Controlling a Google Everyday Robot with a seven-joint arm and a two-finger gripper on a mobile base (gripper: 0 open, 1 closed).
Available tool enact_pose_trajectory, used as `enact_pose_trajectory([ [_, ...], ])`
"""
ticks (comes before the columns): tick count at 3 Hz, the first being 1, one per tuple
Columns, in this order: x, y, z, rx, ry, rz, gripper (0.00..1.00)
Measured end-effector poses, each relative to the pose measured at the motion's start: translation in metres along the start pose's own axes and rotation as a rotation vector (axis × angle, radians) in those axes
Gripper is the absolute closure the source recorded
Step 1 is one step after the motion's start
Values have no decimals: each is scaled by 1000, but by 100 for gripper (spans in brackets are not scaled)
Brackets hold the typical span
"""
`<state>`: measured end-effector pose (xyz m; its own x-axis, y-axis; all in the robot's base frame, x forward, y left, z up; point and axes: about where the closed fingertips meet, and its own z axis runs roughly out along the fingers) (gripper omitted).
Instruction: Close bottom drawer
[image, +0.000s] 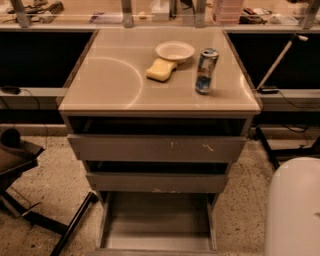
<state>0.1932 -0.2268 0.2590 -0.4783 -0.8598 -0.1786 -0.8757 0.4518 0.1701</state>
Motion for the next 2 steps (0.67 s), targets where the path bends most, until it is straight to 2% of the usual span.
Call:
enact_pose_trajectory([
  [1,-61,2,-3,-28,-95,-218,0],
  [2,-55,2,-2,-27,-86,-194,0],
])
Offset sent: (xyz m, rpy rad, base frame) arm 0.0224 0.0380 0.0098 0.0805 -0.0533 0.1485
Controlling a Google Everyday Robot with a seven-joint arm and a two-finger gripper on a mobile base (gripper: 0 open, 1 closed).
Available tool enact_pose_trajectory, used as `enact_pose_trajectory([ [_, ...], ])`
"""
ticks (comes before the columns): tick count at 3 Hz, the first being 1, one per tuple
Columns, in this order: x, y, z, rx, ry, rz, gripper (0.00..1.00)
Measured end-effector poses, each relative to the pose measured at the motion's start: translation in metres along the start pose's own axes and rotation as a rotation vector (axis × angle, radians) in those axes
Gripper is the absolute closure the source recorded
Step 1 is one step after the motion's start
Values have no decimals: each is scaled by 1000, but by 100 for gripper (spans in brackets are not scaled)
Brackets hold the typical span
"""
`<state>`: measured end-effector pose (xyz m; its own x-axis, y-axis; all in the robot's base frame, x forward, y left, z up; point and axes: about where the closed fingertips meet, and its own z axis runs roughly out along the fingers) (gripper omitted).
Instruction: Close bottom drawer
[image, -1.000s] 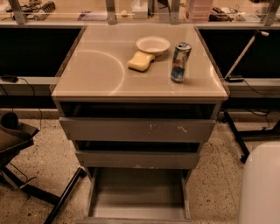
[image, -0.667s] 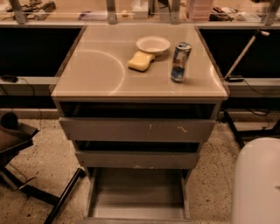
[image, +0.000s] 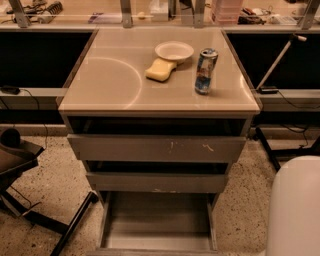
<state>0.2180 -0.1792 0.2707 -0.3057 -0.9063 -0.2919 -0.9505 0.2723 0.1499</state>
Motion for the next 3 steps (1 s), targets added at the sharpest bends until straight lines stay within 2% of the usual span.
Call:
enact_pose_trajectory([
  [1,40,3,15,-47,23,48,0],
  [2,67,-30,49,-97,64,98,0],
  [3,61,-67,91,-154,79,92,0],
])
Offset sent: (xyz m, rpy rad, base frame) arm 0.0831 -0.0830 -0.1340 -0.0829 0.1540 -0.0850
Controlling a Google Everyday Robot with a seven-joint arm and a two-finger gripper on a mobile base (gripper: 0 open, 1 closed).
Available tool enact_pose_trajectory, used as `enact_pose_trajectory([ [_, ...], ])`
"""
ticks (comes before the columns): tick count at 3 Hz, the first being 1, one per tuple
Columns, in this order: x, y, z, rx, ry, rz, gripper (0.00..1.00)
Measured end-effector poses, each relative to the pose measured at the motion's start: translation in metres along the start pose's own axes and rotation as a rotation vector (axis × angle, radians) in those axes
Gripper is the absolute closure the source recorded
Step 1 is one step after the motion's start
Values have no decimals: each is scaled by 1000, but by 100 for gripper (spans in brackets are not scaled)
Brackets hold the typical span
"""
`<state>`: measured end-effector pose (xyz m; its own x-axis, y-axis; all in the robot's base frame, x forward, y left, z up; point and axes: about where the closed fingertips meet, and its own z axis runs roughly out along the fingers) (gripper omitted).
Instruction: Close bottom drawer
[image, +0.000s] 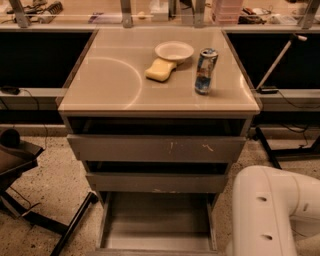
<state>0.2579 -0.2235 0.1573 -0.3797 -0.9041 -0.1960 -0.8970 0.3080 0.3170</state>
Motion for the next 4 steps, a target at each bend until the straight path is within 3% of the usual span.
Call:
enact_pose_trajectory([
  [1,-10,-30,2,38,-17,-3,0],
  [2,5,-30,13,0,-11,28,0],
  [4,-36,-62,67,-123,21,-17,0],
])
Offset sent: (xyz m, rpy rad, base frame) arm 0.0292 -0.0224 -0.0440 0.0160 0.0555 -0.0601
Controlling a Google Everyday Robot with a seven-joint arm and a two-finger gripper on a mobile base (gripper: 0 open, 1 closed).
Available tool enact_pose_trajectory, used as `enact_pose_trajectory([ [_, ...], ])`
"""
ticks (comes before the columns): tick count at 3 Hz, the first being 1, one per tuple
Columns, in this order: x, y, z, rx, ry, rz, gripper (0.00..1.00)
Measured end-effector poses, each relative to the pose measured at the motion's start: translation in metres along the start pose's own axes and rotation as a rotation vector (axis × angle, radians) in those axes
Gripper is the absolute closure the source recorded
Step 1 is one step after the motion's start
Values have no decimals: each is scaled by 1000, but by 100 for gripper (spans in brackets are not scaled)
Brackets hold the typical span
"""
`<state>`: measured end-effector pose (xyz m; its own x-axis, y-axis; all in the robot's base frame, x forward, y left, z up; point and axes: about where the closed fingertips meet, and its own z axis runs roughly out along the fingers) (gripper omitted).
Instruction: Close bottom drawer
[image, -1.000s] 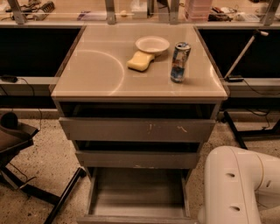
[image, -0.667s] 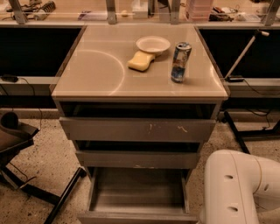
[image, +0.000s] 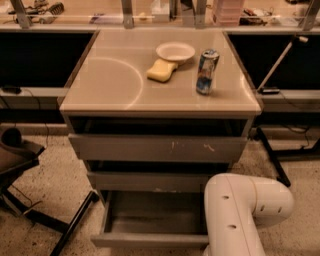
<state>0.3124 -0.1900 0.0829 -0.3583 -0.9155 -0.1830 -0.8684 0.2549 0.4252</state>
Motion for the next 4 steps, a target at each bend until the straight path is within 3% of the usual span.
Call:
enact_pose_trajectory([
  [1,-49,-7,14,-33,-1,-99,0],
  [2,-123,-11,2,22,-68,-271,0],
  [3,-190,2,-55,186,-170,-429,0],
  [4,-207,6,-84,259,-179,-463,0],
])
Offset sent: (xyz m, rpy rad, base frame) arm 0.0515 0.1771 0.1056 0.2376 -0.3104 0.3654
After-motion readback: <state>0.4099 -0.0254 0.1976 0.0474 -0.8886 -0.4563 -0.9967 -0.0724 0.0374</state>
